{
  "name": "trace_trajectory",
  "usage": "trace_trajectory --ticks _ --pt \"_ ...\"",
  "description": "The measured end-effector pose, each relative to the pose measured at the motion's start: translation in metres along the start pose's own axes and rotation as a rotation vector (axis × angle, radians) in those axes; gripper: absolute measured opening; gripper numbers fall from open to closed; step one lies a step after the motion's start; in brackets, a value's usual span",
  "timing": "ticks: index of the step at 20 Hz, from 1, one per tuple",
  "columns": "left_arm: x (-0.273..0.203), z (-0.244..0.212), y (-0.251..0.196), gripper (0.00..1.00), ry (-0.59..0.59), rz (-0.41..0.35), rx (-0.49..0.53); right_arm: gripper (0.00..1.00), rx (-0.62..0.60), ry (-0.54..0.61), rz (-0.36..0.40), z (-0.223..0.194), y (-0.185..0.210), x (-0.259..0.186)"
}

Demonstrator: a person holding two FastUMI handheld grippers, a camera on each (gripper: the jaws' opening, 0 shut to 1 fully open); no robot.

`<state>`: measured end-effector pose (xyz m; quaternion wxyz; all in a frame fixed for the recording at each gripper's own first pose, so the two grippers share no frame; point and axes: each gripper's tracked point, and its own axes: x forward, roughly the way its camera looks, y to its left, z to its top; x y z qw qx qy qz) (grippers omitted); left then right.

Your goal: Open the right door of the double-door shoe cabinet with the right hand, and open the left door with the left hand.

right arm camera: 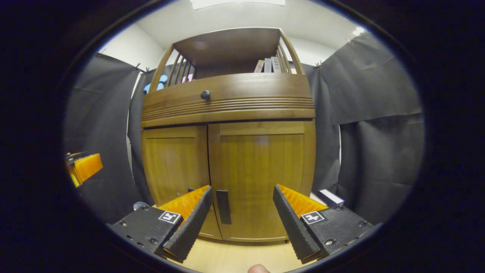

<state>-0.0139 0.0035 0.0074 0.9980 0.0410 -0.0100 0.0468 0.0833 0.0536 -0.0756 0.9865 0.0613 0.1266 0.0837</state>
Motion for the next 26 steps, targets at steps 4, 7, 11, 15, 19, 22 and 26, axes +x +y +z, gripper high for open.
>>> trace_trajectory --ticks 4,7,11,15,19,22,26 --pt "0.003 -0.004 0.012 0.95 0.011 0.027 0.002 1.0 0.005 0.062 0.015 -0.021 0.011 0.031" --pt "0.004 -0.012 0.023 0.95 0.03 0.051 0.003 0.99 0.009 0.129 0.034 -0.04 0.02 0.058" --pt "0.007 -0.016 0.038 0.95 0.04 0.081 0.005 0.94 0.036 0.216 0.037 -0.071 0.032 0.087" --pt "0.009 -0.023 0.048 0.95 0.051 0.099 0.007 0.86 0.051 0.272 0.017 -0.094 0.037 0.114" --pt "0.01 -0.026 0.052 0.95 0.058 0.094 0.001 0.81 0.05 0.297 -0.006 -0.108 0.036 0.129" --pt "0.01 -0.025 0.051 0.95 0.055 0.087 0.001 0.7 0.048 0.286 -0.017 -0.108 0.036 0.134" --pt "0.007 -0.026 0.049 0.95 0.055 0.072 -0.006 0.58 0.054 0.282 -0.038 -0.108 0.036 0.141"
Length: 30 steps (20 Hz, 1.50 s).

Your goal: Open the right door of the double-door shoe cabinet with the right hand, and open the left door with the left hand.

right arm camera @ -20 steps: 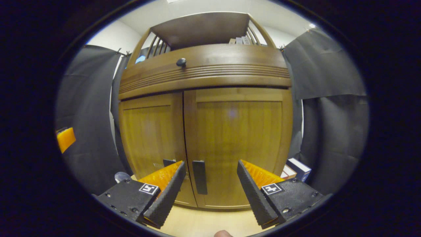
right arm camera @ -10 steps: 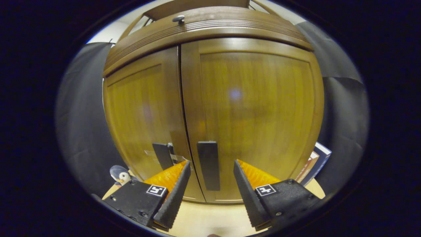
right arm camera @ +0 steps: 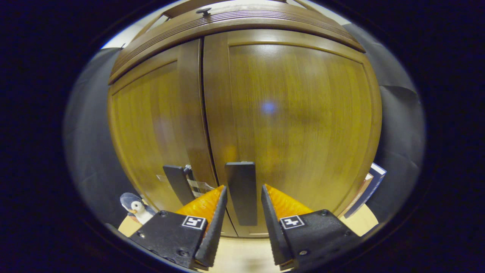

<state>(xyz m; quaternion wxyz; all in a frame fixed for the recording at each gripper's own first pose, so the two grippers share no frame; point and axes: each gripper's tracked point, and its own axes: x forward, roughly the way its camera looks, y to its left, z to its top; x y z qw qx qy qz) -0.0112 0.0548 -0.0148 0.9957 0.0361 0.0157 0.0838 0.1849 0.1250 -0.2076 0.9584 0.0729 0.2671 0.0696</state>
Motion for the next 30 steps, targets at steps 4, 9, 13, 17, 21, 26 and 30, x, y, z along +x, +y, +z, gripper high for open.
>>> trace_trajectory --ticks 4,9,13,17,21,26,30 --pt "-0.006 -0.002 0.0 0.95 0.004 0.001 -0.004 0.39 0.004 0.009 -0.016 -0.001 0.002 0.004" --pt "-0.014 -0.003 -0.004 0.95 0.005 -0.003 -0.012 0.31 0.008 0.011 -0.014 -0.002 0.002 0.0" --pt "-0.015 -0.004 -0.009 0.95 0.012 -0.014 -0.012 0.29 -0.001 0.005 0.005 -0.006 0.0 -0.012" --pt "-0.017 -0.005 -0.021 0.95 0.018 -0.042 -0.015 0.29 -0.007 0.005 0.033 -0.011 -0.001 -0.029" --pt "-0.016 -0.007 -0.036 0.95 0.025 -0.077 -0.016 0.29 -0.024 -0.001 0.039 -0.016 -0.008 -0.049" --pt "-0.012 -0.007 -0.055 0.95 0.029 -0.12 -0.014 0.29 -0.022 -0.001 0.059 -0.025 -0.018 -0.077" --pt "-0.008 -0.009 -0.072 0.95 0.044 -0.162 -0.021 0.28 -0.007 0.005 0.058 -0.03 -0.027 -0.099"
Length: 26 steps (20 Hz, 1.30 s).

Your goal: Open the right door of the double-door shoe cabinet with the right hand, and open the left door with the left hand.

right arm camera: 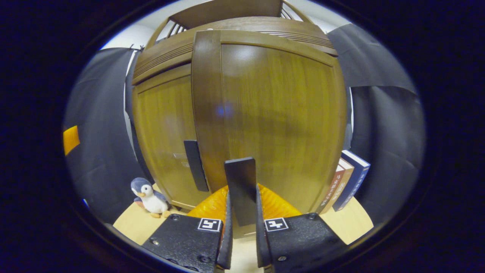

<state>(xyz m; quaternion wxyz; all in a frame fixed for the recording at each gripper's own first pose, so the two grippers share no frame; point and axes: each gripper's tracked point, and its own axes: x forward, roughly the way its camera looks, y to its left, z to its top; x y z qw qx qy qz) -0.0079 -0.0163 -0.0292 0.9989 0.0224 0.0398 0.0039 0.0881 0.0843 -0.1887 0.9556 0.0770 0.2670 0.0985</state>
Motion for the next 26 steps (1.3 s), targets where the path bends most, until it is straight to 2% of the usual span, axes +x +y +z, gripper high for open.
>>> trace_trajectory --ticks 7,13,18,26 --pt "0.014 -0.007 -0.019 0.95 0.014 -0.065 0.013 0.29 0.041 0.011 -0.014 -0.01 -0.025 -0.041" --pt "0.028 -0.019 -0.039 0.95 0.047 -0.114 -0.004 0.28 0.08 0.017 -0.067 -0.018 -0.053 -0.073" --pt "0.042 -0.031 -0.054 0.95 0.078 -0.131 -0.026 0.2 0.096 0.019 -0.103 -0.021 -0.075 -0.096" --pt "0.066 -0.052 -0.075 0.95 0.124 -0.144 -0.033 0.12 0.096 0.021 -0.166 -0.028 -0.1 -0.108"
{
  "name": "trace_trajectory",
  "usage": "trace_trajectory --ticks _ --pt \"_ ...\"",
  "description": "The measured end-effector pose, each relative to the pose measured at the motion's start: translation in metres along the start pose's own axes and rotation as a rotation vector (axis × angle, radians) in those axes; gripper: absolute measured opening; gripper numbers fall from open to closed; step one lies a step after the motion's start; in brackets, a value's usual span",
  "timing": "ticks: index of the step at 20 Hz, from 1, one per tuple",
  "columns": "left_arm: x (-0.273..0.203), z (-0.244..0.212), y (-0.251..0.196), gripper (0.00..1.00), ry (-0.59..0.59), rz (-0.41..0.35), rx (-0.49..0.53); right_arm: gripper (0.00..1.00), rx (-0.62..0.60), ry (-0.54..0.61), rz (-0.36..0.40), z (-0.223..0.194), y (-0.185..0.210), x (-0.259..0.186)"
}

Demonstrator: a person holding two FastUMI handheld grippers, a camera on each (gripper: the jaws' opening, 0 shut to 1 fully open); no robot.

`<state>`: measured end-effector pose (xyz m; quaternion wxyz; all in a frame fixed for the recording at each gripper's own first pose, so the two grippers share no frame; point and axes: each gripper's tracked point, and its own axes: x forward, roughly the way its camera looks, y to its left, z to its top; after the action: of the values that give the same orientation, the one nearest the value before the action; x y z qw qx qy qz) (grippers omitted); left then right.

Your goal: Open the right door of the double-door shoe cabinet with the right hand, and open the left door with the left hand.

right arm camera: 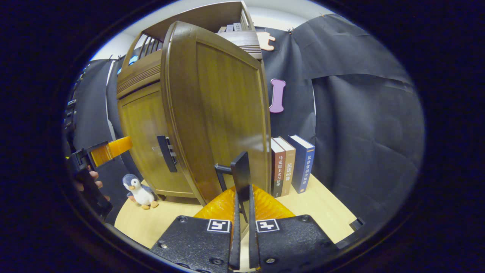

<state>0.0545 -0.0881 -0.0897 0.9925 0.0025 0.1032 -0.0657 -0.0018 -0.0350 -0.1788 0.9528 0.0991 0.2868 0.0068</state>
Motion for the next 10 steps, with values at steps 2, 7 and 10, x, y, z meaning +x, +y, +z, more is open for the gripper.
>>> trace_trajectory --ticks 2,7,10 --pt "0.008 -0.005 -0.006 0.95 0.009 -0.009 0.003 0.11 0.002 -0.001 -0.018 0.001 -0.01 -0.001" --pt "0.028 -0.014 -0.017 0.95 0.027 -0.029 0.016 0.08 -0.007 -0.001 -0.058 -0.001 -0.033 -0.012" --pt "0.041 -0.017 -0.023 0.95 0.036 -0.031 0.021 0.08 0.003 -0.002 -0.088 -0.001 -0.048 -0.017"
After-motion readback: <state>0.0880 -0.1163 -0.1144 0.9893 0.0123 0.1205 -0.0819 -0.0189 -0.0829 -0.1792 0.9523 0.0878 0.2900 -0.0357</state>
